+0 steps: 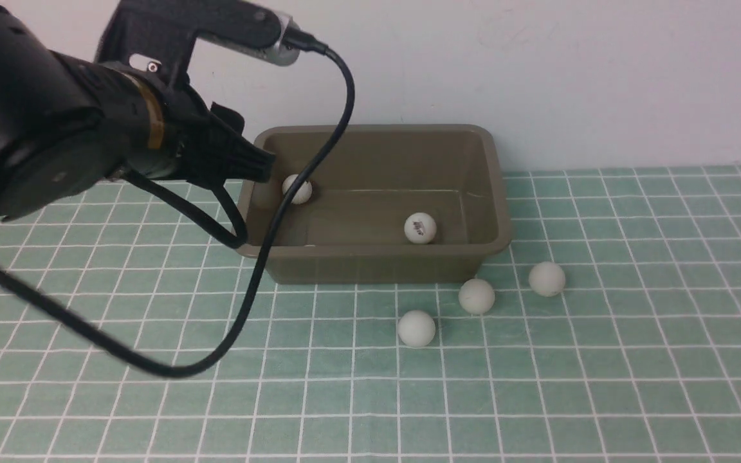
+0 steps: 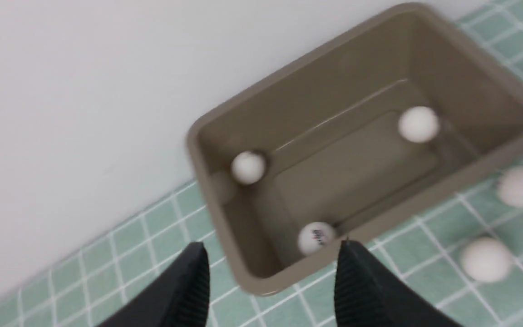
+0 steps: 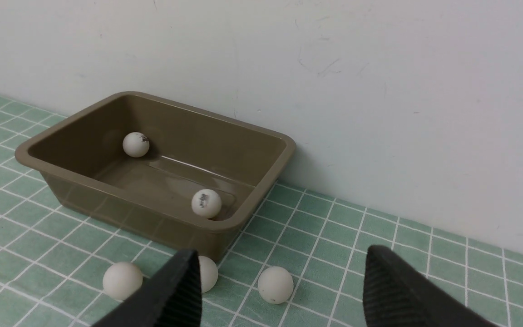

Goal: Put the table tennis balls in the box on the green coffee tablecloth.
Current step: 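Reach for and grasp a ping pong ball on the table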

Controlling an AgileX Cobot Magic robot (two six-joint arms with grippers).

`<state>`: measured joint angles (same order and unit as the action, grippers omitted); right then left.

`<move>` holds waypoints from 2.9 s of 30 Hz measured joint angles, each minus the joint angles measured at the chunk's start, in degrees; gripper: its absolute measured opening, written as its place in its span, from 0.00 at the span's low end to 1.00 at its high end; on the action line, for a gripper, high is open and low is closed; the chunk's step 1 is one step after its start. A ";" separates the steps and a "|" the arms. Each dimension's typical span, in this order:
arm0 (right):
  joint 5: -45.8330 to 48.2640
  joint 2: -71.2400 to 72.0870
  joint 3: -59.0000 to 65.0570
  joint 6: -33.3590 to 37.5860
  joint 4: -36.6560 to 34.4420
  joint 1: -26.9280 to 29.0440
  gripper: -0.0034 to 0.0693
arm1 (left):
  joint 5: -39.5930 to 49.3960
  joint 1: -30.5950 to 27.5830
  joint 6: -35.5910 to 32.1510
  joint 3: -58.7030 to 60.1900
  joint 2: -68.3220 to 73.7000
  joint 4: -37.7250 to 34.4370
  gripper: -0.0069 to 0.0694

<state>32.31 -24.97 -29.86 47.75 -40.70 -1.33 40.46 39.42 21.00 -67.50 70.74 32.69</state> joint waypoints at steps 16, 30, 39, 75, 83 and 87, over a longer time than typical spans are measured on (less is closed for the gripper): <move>0.12 0.00 0.00 0.41 0.00 0.00 0.65 | 28.39 6.38 -12.41 0.00 -0.56 -6.89 0.48; 5.26 -1.94 -0.46 2.82 -1.77 0.00 0.65 | 13.43 0.72 -18.40 0.00 0.14 -1.62 0.47; 5.44 -3.00 -0.49 3.96 -3.25 0.00 0.65 | 7.48 -14.71 -17.22 0.06 7.12 2.22 0.47; 20.34 -63.38 -36.76 2.96 2.58 0.00 0.65 | 13.24 -23.24 -22.85 0.06 11.15 -27.81 0.47; 20.34 -74.37 -43.72 2.96 4.96 0.00 0.65 | 12.41 -23.24 -22.89 0.06 11.15 -27.81 0.47; 20.34 -77.07 -45.69 2.76 5.18 -0.06 0.65 | 11.12 -23.24 -23.08 0.06 11.15 -26.78 0.47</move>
<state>52.65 -102.04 -75.55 50.51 -35.52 -1.39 51.58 16.17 -2.08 -67.44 81.89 5.91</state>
